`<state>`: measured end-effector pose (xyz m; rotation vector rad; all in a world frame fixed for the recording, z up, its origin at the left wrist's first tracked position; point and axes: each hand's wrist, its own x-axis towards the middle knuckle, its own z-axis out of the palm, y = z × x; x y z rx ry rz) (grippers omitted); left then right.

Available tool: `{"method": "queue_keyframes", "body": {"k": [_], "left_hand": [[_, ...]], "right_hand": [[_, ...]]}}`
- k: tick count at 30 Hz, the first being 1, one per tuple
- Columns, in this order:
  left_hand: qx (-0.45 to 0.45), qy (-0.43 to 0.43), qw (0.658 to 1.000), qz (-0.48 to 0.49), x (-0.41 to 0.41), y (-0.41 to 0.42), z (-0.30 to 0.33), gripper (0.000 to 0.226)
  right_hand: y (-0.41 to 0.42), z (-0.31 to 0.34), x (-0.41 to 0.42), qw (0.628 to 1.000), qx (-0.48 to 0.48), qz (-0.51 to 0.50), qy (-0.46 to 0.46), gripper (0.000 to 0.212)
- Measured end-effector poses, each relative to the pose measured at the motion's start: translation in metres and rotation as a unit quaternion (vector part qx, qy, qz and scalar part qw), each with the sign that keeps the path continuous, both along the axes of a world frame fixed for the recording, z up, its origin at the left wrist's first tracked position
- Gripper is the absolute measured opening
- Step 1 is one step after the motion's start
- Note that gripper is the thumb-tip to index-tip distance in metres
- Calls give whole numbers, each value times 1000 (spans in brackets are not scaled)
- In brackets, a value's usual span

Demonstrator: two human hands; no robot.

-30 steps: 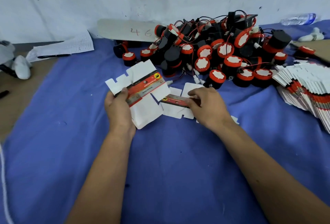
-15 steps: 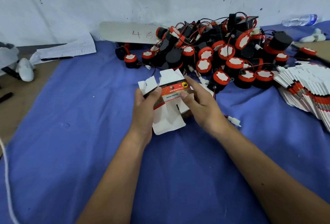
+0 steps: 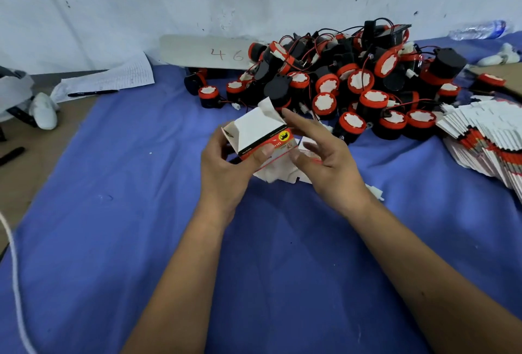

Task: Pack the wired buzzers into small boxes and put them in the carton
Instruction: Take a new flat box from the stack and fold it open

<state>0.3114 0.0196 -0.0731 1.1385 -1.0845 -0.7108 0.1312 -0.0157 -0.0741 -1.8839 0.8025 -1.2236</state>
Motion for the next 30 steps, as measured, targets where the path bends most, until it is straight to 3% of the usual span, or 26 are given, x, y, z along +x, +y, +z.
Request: {"method": "queue_keyframes", "body": {"k": [2,5,8,12,19,23,30], "left_hand": [[-47,-17,999,21,5,0,-1,61],[-85,-116,987,71,9,-1,-3,71],[-102,-208,969,89,8,-1,-5,71],[-134,-284,946,80,1,1,-5,63],[-136,-282,950,-3,-4,0,-4,69],[-71,-192,974,-93,-8,6,-2,67],[-19,-116,989,-87,-4,7,3,48]], "right_hand": [[1,0,0,1000,23,1,-11,66],[4,3,2,991,108,27,-79,57],[6,6,3,971,193,55,-130,56],[5,4,1,967,201,77,-133,58],[2,2,0,971,180,75,-140,55],[-1,1,0,970,185,39,-153,60],[-1,3,0,969,151,-70,-185,25]]}}
